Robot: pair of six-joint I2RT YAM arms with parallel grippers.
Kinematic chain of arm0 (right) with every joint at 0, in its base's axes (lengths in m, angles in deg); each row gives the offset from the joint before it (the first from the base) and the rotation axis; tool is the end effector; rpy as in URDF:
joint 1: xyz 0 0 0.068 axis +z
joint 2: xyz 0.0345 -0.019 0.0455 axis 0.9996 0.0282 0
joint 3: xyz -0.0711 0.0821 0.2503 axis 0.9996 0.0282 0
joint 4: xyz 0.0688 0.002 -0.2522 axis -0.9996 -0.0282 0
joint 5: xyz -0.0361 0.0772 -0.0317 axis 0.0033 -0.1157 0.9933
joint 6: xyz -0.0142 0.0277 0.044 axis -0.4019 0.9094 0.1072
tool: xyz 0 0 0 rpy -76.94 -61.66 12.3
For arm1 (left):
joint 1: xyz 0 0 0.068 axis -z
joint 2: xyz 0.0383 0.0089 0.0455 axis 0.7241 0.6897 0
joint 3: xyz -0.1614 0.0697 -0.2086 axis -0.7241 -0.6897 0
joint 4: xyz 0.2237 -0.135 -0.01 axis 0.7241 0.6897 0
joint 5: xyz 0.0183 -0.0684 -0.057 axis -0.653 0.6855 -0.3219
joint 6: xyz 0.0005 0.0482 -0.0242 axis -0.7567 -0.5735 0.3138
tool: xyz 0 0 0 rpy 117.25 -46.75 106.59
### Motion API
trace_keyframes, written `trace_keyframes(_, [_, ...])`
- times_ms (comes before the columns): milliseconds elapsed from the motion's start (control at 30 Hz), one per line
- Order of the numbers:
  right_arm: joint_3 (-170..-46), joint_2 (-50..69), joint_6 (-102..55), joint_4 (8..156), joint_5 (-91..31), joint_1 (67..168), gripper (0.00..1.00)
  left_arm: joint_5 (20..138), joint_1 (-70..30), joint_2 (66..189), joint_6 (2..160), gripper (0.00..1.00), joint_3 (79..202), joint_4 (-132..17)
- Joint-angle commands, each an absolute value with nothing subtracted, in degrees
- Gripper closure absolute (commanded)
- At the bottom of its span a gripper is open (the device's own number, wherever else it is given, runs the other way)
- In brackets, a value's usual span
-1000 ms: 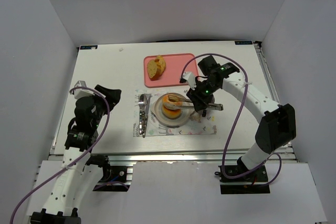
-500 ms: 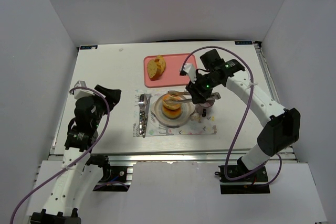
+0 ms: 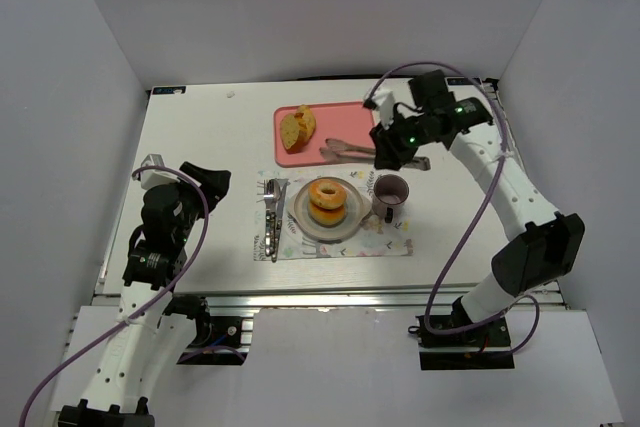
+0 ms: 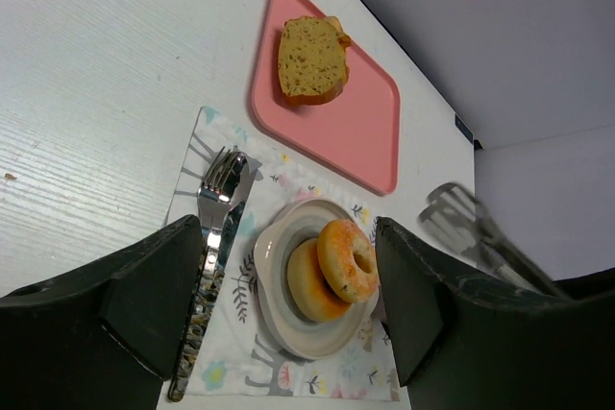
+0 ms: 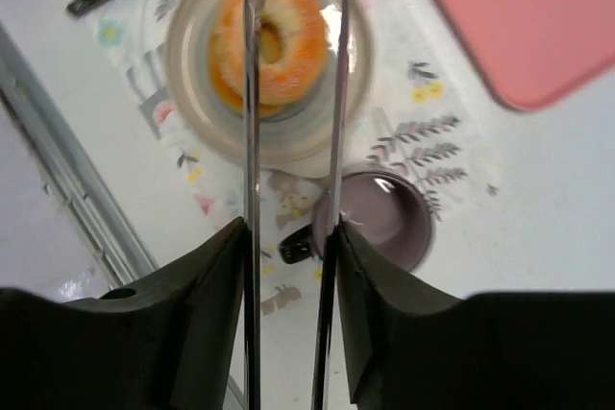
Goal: Place the bread
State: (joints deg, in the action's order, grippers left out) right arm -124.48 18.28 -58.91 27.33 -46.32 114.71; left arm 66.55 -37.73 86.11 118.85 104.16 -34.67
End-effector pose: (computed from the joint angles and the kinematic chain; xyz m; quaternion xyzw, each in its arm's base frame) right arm 0.2846 0.1572 0.3627 -0.4872 0.7920 0.1927 0.3133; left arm 0.1461 -0.0197 0.2946 -0.2989 0.7543 -0.2558 0.5256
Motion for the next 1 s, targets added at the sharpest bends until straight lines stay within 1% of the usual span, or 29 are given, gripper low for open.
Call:
trace_keyframes(0, [-129.81, 19.27, -53.44, 31.19, -48.2, 107.47, 0.56, 66.25, -37.6, 85.42, 118.51, 0.18, 104.19, -34.71])
trace_keyframes(100, [-130.17, 20.5, -49.67, 35.31, -46.79, 100.44, 0.58, 66.16, -37.6, 85.33, 118.51, 0.18, 104.28, -34.7])
trace_keyframes(133, [-128.77, 20.68, -48.69, 38.98, -45.74, 96.77, 0.59, 66.16, -37.6, 85.33, 118.51, 0.18, 104.28, -34.7])
trace_keyframes(167, [-127.8, 20.68, -47.9, 39.02, -44.86, 94.99, 0.59, 66.16, -37.6, 85.33, 118.51, 0.18, 104.19, -34.7])
trace_keyframes(267, [-124.47, 21.03, -45.87, 45.15, -40.75, 89.9, 0.6, 66.16, -37.6, 85.16, 118.6, 0.18, 104.28, -34.79])
trace_keyframes(333, [-120.42, 21.03, -44.12, 49.64, -38.71, 88.57, 0.63, 66.08, -37.6, 85.16, 118.51, 0.18, 104.28, -34.79])
trace_keyframes(367, [-119.02, 20.95, -43.41, 51.04, -36.79, 86.12, 0.69, 66.08, -37.6, 85.25, 118.51, 0.18, 104.28, -34.79])
trace_keyframes(533, [-110.49, 22.17, -39.46, 59.31, -30.19, 83.38, 0.7, 66.08, -37.6, 85.42, 118.33, 0.18, 104.36, -34.88])
trace_keyframes(733, [-102.67, 24.02, -37.17, 67.13, -25.88, 82.58, 0.71, 66.25, -37.6, 86.12, 118.25, 0.18, 104.71, -35.06])
trace_keyframes(900, [-99.85, 27.44, -37.26, 69.25, -26.05, 82.5, 0.59, 66.25, -37.6, 86.48, 118.16, 0.18, 104.89, -35.23])
trace_keyframes(967, [-98.71, 28.67, -37.43, 69.43, -25.7, 82.58, 0.48, 66.25, -37.6, 86.65, 118.16, 0.18, 104.98, -35.14])
